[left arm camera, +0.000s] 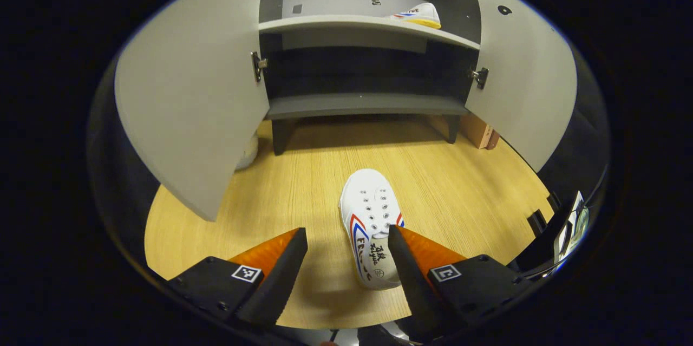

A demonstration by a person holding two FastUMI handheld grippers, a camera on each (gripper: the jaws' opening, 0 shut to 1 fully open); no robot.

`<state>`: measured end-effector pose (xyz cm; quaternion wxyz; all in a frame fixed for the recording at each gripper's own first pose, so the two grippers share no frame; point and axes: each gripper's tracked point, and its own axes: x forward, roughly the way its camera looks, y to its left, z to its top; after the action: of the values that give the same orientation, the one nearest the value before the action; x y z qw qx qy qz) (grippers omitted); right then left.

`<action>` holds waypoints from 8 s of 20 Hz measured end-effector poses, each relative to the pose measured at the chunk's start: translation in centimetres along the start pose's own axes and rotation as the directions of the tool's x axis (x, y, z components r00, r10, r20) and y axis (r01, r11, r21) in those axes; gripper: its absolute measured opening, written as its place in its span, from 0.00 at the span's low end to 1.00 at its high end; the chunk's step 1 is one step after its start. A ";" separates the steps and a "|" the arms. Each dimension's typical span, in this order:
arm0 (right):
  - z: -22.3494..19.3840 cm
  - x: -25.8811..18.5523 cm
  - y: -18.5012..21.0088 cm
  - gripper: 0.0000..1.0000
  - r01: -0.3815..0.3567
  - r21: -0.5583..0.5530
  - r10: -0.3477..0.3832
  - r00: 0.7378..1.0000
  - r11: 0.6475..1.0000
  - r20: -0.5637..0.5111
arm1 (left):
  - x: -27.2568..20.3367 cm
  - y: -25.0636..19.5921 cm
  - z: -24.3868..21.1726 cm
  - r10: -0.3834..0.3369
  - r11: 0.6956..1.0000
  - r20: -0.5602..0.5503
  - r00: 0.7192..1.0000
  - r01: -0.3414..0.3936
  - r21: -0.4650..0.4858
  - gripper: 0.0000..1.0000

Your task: Grab one shoe with the right hand and put it into the shoe cabinet, grab the other shoe with the left hand and put it into the shoe cabinet; then close the right door with the right hand and the left door with the left hand.

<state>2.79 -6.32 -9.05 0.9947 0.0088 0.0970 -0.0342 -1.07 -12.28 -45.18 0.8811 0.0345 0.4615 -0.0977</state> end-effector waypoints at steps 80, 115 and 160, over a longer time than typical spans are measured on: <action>-5.6 2.7 -11.0 0.94 0.025 0.052 -0.017 0.989 0.998 -0.148 | 19.1 9.6 43.7 -0.051 0.983 -0.049 0.998 0.041 -0.178 0.06; -8.0 8.2 -5.1 0.92 -0.282 0.063 0.288 0.942 0.957 -0.170 | -27.6 10.1 40.9 0.214 0.974 0.732 0.647 -0.195 -0.113 0.96; -9.6 18.5 19.2 0.90 -0.248 0.035 0.251 0.961 0.968 -0.115 | -33.1 32.0 31.9 0.237 0.971 0.745 0.623 -0.177 -0.161 0.96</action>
<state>20.43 11.82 -21.83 0.9833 0.0328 0.1538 0.0911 12.79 18.85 -0.71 0.9987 0.0117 0.0462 0.0153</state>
